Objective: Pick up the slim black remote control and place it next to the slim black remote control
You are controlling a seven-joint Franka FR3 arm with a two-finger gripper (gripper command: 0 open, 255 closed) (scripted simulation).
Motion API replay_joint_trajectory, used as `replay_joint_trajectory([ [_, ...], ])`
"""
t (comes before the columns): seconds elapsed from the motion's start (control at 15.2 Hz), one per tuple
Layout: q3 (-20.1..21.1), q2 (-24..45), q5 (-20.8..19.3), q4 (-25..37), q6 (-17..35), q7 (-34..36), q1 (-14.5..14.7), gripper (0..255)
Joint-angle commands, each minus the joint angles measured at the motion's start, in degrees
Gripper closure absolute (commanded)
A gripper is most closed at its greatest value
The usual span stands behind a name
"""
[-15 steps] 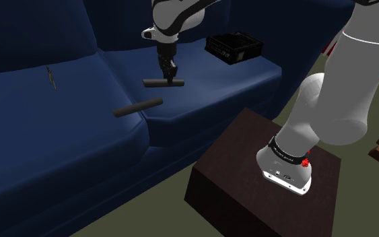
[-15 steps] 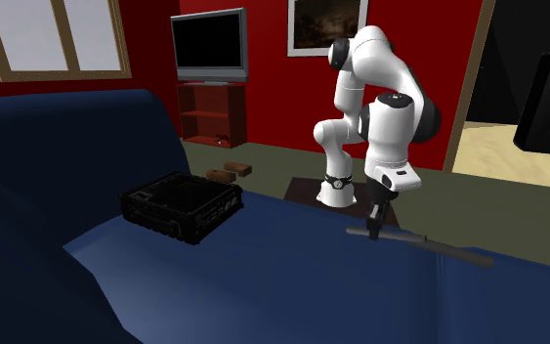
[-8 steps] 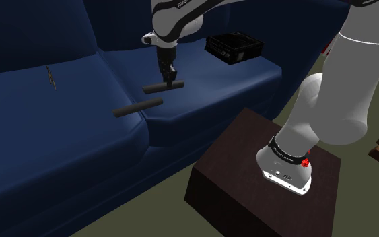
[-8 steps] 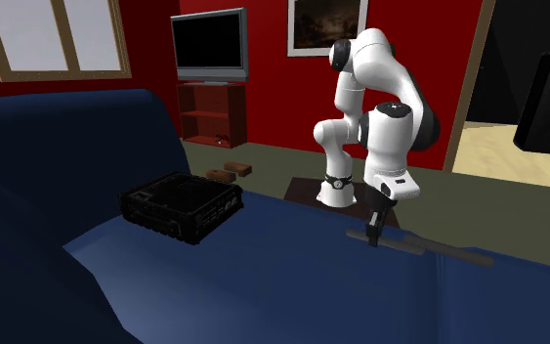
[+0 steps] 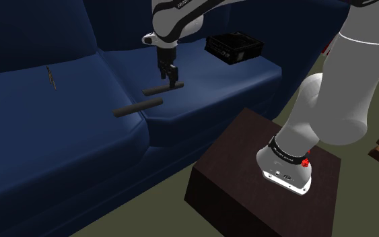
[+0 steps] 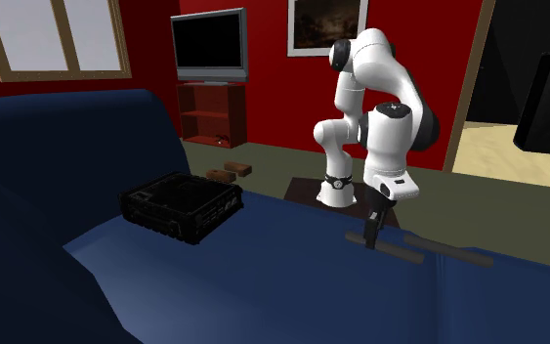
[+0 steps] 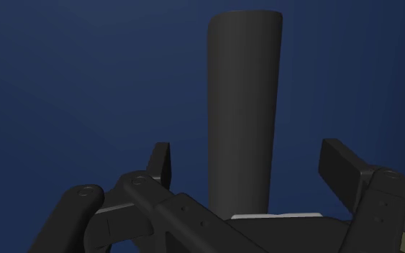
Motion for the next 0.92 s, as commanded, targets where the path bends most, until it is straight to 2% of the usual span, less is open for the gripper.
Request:
replay_joint_trajectory([
  [0.0,0.0,0.0,0.0,-0.01,0.0,0.0,0.0,0],
  [0.07,0.01,0.04,0.01,0.03,0.0,0.02,0.01,0],
  [0.33,-0.4,-2.94,-1.41,4.03,-6.8,0.97,0.09,0],
  [0.86,-0.39,-2.94,-1.41,4.03,-6.8,0.97,0.08,0],
])
